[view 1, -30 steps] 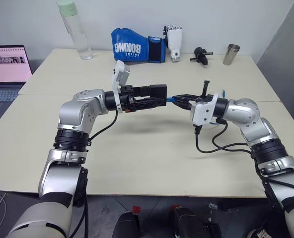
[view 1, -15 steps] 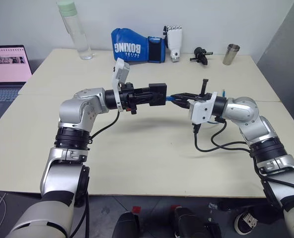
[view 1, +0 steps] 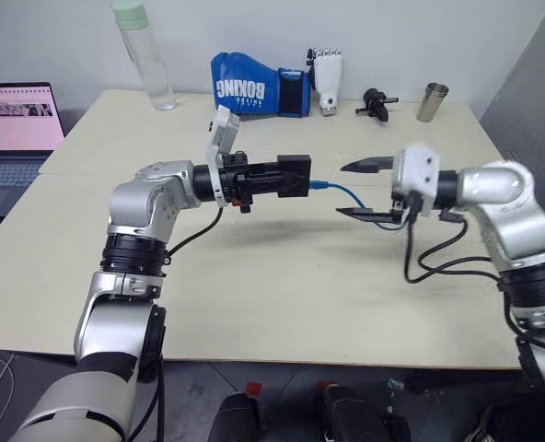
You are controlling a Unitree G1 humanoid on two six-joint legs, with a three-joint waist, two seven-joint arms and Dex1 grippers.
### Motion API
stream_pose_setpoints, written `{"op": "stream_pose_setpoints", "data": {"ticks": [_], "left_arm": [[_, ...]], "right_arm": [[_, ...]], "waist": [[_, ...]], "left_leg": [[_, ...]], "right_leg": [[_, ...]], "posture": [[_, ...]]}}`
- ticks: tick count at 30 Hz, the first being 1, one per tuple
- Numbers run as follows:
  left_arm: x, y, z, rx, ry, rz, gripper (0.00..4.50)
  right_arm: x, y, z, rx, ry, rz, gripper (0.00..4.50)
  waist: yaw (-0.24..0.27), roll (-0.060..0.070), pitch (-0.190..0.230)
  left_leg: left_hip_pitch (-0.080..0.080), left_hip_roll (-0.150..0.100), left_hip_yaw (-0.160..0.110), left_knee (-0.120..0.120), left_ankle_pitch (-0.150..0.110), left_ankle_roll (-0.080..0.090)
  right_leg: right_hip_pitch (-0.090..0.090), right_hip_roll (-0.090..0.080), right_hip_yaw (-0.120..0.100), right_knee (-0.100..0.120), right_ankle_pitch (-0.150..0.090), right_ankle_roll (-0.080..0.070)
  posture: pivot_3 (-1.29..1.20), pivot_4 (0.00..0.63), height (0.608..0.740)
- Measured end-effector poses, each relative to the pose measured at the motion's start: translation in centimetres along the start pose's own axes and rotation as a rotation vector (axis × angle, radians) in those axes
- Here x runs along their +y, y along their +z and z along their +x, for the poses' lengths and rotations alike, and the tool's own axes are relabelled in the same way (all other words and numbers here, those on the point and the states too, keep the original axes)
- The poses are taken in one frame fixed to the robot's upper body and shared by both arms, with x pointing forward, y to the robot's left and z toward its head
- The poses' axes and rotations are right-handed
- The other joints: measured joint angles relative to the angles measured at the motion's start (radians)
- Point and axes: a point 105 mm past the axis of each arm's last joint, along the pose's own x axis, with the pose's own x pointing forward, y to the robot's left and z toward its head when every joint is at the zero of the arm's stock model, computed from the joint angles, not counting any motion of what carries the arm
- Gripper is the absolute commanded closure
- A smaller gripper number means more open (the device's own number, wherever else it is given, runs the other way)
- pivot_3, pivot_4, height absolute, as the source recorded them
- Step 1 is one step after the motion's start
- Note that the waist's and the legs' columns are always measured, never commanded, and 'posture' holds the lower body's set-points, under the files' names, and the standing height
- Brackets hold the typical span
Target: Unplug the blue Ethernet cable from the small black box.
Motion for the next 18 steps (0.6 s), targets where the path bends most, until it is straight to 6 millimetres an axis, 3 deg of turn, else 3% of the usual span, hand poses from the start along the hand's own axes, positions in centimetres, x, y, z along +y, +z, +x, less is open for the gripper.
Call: {"op": "stream_pose_setpoints", "data": {"ticks": [1, 4, 9, 18], "left_arm": [[-0.1, 0.2, 0.1, 0.000, -0.008, 0.006, 3.72], [-0.4, 0.9, 0.4, -0.002, -0.035, 0.031, 3.72], [-0.8, 0.9, 0.5, 0.004, -0.074, 0.032, 3.72], [-1.0, 1.0, 0.5, 0.004, -0.091, 0.036, 3.72]], "right_arm": [[-0.2, 0.5, 0.0, -0.015, 0.010, 0.073, 0.04], [-0.7, 2.4, 0.3, -0.066, 0.053, 0.248, 0.04], [-0.2, 2.6, 1.9, -0.111, 0.134, 0.478, 0.04], [-0.1, 2.4, 2.9, -0.121, 0.167, 0.525, 0.04]], "waist": [[-0.001, 0.000, 0.000], [0.000, 0.001, 0.000], [0.001, 0.001, 0.000], [0.001, 0.001, 0.000]], "left_leg": [[0.000, 0.000, 0.000, 0.000, 0.000, 0.000], [0.000, 0.000, -0.001, 0.000, 0.000, 0.000], [-0.001, 0.000, -0.001, -0.001, 0.000, 0.000], [-0.002, 0.000, -0.001, -0.001, 0.000, 0.001]], "right_leg": [[0.000, 0.000, 0.000, 0.000, 0.000, 0.000], [0.000, 0.000, -0.001, 0.000, 0.000, -0.001], [-0.001, 0.000, -0.001, -0.001, 0.000, -0.001], [-0.001, 0.000, -0.001, 0.000, -0.001, -0.001]], "posture": [[0.00, 0.150, 0.740], [0.00, 0.150, 0.740], [0.00, 0.150, 0.740], [0.00, 0.150, 0.740]]}}
